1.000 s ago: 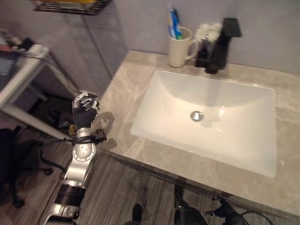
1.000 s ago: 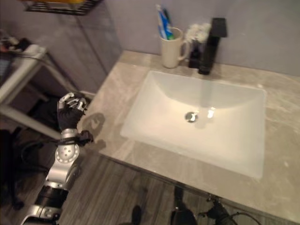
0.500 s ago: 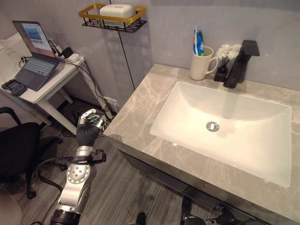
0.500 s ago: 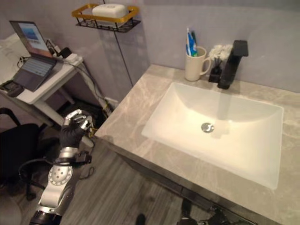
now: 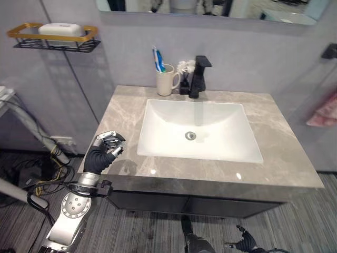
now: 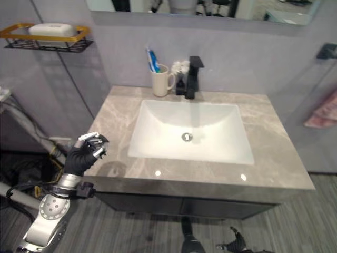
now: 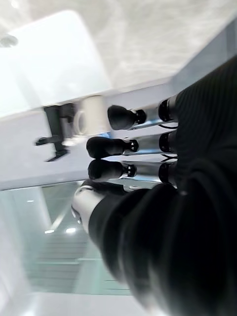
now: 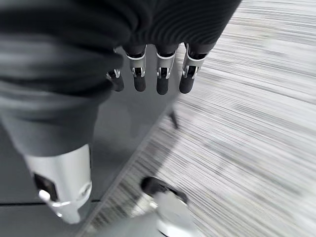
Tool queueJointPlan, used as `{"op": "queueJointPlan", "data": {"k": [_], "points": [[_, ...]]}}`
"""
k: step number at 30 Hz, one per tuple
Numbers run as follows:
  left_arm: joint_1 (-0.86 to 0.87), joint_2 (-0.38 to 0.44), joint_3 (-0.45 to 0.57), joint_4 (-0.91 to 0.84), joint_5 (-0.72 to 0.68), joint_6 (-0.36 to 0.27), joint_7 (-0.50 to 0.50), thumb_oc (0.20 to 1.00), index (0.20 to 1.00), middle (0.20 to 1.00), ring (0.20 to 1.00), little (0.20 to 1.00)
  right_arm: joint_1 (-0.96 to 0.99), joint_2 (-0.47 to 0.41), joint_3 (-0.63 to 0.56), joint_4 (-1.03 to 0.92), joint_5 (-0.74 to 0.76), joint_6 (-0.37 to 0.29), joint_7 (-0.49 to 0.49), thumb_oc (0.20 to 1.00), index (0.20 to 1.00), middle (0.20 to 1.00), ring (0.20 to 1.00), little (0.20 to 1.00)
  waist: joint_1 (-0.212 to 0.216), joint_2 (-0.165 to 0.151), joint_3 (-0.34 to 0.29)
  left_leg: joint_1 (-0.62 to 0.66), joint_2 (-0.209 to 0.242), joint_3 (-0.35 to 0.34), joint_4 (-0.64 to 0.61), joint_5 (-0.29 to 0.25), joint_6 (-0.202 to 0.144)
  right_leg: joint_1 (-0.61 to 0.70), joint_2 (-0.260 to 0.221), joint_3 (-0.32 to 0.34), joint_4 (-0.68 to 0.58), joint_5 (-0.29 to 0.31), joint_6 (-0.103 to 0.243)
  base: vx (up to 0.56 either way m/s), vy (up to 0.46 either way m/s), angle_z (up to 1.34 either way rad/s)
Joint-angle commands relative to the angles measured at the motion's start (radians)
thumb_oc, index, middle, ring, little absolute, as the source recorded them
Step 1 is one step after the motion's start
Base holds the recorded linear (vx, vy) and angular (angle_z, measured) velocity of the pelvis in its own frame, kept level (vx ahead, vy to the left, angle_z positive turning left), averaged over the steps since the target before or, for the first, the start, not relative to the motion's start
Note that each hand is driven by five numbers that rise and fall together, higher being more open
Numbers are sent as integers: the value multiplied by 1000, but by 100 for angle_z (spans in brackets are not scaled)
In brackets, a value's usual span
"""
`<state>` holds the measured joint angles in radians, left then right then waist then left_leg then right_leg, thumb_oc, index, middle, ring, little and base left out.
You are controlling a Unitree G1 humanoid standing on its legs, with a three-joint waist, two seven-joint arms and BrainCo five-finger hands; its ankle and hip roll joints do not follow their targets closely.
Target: Put brush and paste in cup on sink, flatten towel.
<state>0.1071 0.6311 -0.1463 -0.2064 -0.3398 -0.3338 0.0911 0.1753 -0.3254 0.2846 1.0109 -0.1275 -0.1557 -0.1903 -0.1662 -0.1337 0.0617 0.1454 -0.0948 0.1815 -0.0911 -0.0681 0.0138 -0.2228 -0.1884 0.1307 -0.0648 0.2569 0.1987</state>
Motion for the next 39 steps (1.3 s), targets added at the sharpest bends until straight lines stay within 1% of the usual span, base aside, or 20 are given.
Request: {"op": "queueJointPlan", "data": {"k": [1, 2, 4, 7, 10, 14, 16, 17, 18, 20, 22, 23, 31, 32, 33, 34, 35, 36, 37, 39], "points": [[-117, 20, -9, -53, 88, -83, 32, 200, 200, 200, 200, 200, -111, 16, -17, -1, 67, -24, -20, 1000, 1000, 1000, 1000, 1000, 3, 30, 88, 23, 27, 36, 36, -71, 24, -95, -16, -108, 44, 126, 63, -306, 193, -54], [-134, 19, -29, -54, 95, -85, 33, 200, 200, 200, 200, 200, -107, 21, -15, 3, 73, -27, -21, 1000, 1000, 1000, 1000, 1000, 0, 41, 95, 18, 35, 45, 29, -60, 26, -83, -23, -150, 73, 85, 63, -273, 147, -66], [-169, 19, -72, -43, 105, -84, 27, 200, 200, 200, 200, 200, -98, 21, -5, 1, 79, -33, -18, 1000, 1000, 1000, 1000, 1000, -11, 48, 97, -7, 45, 60, 12, -25, 27, -66, 1, -163, 162, 3, 36, -252, 109, -46], [-192, 22, -102, -50, 108, -80, 25, 200, 200, 200, 200, 200, -102, 22, 6, 7, 79, -37, -23, 1000, 1000, 1000, 1000, 1000, -1, 53, 84, -44, 64, 89, 4, -4, 23, -40, 23, -196, 204, -64, 9, -198, 15, -30], [-191, 15, -123, -51, 87, -73, 13, 200, 200, 200, 200, 200, -114, 21, 2, -11, 85, -41, -39, 1000, 1000, 1000, 1000, 1000, 26, 66, 72, -74, 92, 146, 4, 14, 22, -4, 8, -293, 294, -142, -10, -126, 3, -52], [-203, -1, -158, -1, 101, -59, 5, 200, 200, 200, 200, 200, -135, 14, 1, -67, 96, -47, -51, 1000, 1000, 1000, 1000, 1000, 64, 60, 34, -86, 94, 228, 17, 14, 32, 89, -23, -400, 345, -181, -17, -75, 24, -100], [-216, -6, -173, 26, 110, -55, 8, 200, 200, 200, 200, 200, -135, 3, 2, -98, 93, -49, -50, 1000, 1000, 1000, 1000, 1000, 73, 52, 19, -77, 89, 256, 19, -8, 38, 125, -21, -432, 362, -206, 0, -67, -9, -123], [-218, -11, -177, 51, 114, -49, 6, 200, 200, 200, 200, 200, -138, -7, -6, -118, 95, -50, -50, 1000, 1000, 1000, 1000, 1000, 93, 38, 6, -92, 102, 329, 46, -17, 43, 162, -5, -516, 348, -234, -2, -95, -35, -100], [-218, -11, -178, 51, 115, -49, 7, 200, 200, 200, 200, 200, -137, -7, -6, -119, 95, -49, -50, 1000, 1000, 1000, 1000, 1000, 95, 38, 5, -93, 104, 331, 49, -18, 42, 162, -3, -514, 346, -233, -3, -164, -85, -124], [-204, -6, -166, 66, 113, -46, 5, 200, 200, 200, 200, 200, -132, -11, -10, -141, 94, -51, -53, 1000, 1000, 1000, 1000, 1000, 124, 32, 2, -107, 127, 387, 76, -17, 35, 163, -17, -600, 320, -255, -27, -62, -109, -116], [-200, -18, -172, 96, 115, -44, 4, 200, 200, 200, 200, 200, -115, -17, -20, -144, 96, -54, -54, 1000, 1000, 1000, 1000, 1000, 113, 36, 1, -105, 133, 383, 92, -20, 33, 148, 1, -582, 314, -275, -40, -11, -187, -73], [-192, -36, -178, 117, 107, -41, -2, 200, 200, 200, 200, 200, -97, -27, -36, -136, 102, -57, -55, 1000, 1000, 1000, 1000, 1000, 102, 33, -8, -129, 143, 392, 118, -16, 22, 188, 37, -557, 217, -290, -53, -7, -183, -45], [-132, -83, -179, 190, 86, -32, -21, 200, 200, 200, 200, 200, -48, -70, -69, -181, 85, -69, -61, 1000, 1000, 1000, 1000, 1000, 85, 55, 7, -158, 172, 415, 94, 60, -26, 235, 113, -453, 42, -257, -69, -57, -114, -29], [-132, -81, -186, 190, 97, -34, -20, 200, 200, 200, 200, 200, -48, -74, -73, -172, 89, -71, -68, 1000, 1000, 1000, 1000, 1000, 91, 61, 23, -179, 167, 364, 101, 69, -39, 228, 117, -426, 37, -255, -70, -154, -140, -60], [-142, -85, -190, 199, 114, -38, -6, 200, 200, 200, 200, 200, -84, -86, -53, -153, 88, -72, -67, 1000, 1000, 1000, 1000, 1000, 135, 60, 58, -247, 136, 171, 141, 88, -45, 204, 120, -388, 41, -242, -87, -154, -138, -41], [-144, -86, -190, 201, 115, -38, -5, 200, 200, 200, 200, 200, -86, -86, -54, -152, 88, -73, -67, 1000, 1000, 1000, 1000, 1000, 133, 60, 57, -251, 136, 168, 144, 87, -45, 202, 120, -390, 41, -242, -87, -115, -143, -126], [-131, -82, -187, 211, 121, -42, -6, 200, 200, 200, 200, 200, -110, -92, -39, -133, 81, -75, -61, 1000, 1000, 1000, 1000, 1000, 164, 58, 68, -268, 109, -16, 164, 65, -48, 186, 119, -340, 45, -230, -91, 47, -79, -148], [-117, -79, -187, 220, 120, -45, -8, 200, 200, 200, 200, 200, -109, -93, -35, -129, 79, -77, -58, 1000, 1000, 1000, 1000, 1000, 170, 57, 67, -262, 99, -66, 171, 55, -45, 184, 121, -317, 44, -226, -93, 119, -70, -181], [-86, -74, -179, 237, 112, -45, -11, 200, 200, 200, 200, 200, -122, -95, -21, -111, 75, -80, -46, 1000, 1000, 1000, 1000, 1000, 195, 59, 64, -263, 56, -216, 193, 37, -41, 178, 131, -258, 43, -224, -97, 140, 3, -104], [-63, -70, -187, 252, 106, -42, -19, 200, 200, 200, 200, 200, -127, -100, -22, -108, 82, -82, -45, 1000, 1000, 1000, 1000, 1000, 201, 62, 64, -274, 54, -280, 184, 50, -45, 185, 132, -228, 39, -225, -96, 108, 72, -102]]}}
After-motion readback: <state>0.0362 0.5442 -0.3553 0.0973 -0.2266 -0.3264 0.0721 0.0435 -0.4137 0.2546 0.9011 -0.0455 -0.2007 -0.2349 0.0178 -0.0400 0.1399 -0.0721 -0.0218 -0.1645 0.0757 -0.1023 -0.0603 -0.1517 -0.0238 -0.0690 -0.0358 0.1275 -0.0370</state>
